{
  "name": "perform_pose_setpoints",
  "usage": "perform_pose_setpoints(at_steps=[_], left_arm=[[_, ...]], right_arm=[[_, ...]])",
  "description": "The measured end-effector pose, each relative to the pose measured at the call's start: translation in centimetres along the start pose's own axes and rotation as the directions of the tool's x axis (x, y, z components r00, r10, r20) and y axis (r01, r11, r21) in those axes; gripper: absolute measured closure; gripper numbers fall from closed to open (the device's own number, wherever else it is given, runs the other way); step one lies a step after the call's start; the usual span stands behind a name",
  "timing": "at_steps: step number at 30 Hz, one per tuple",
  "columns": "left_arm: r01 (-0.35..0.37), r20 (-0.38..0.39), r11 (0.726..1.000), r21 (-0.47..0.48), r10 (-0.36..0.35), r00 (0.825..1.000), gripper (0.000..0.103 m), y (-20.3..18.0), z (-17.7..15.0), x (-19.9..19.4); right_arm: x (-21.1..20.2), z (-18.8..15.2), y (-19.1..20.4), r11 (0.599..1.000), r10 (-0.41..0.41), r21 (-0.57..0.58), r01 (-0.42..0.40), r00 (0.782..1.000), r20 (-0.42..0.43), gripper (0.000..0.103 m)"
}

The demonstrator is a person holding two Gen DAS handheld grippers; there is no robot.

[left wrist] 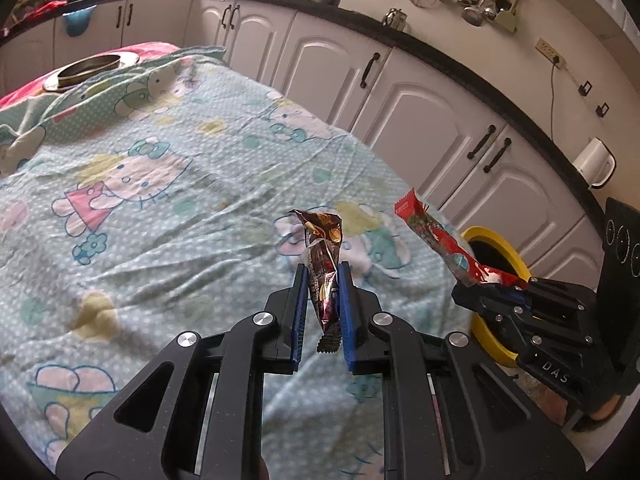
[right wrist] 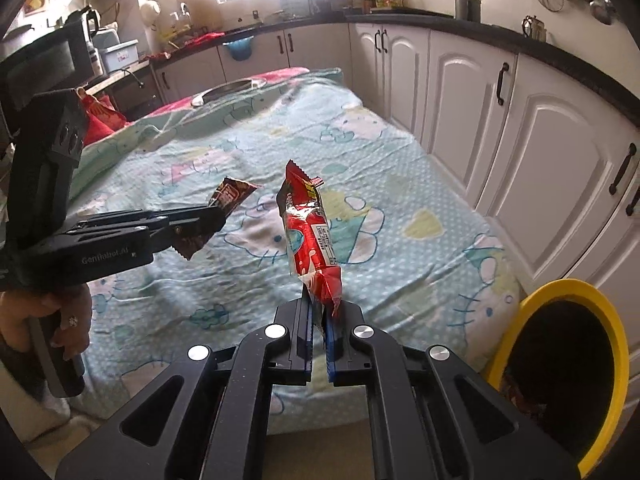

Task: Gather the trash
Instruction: 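Carry the brown wrapper and red wrapper over the yellow bin with both tools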

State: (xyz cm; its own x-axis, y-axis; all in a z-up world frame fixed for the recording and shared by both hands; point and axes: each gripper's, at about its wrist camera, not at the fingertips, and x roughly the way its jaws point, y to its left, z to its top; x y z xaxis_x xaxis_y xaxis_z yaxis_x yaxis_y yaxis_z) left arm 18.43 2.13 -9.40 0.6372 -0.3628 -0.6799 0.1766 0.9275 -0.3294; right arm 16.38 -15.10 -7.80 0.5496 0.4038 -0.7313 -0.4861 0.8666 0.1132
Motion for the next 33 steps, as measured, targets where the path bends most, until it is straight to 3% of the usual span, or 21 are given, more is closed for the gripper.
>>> perform_pose_setpoints(at_steps=[18,33], left_arm=[[0.052,0.058,0.993,0.111,-0.059,0.997,0.093,-6.7,1.0,-2.2],[0.087,0.047,0.972,0.219,-0.100,0.994,0.093,-12.7,0.9,-1.4]], right_arm=[[-7.0,-1.1,-4.6,0.992,-0.086,0.106,0.075,0.992,0.095,0.098],[-11.3,-3.7,-9.1,0.962,-0.180,0.230,0.144,0.973,0.145,0.098]])
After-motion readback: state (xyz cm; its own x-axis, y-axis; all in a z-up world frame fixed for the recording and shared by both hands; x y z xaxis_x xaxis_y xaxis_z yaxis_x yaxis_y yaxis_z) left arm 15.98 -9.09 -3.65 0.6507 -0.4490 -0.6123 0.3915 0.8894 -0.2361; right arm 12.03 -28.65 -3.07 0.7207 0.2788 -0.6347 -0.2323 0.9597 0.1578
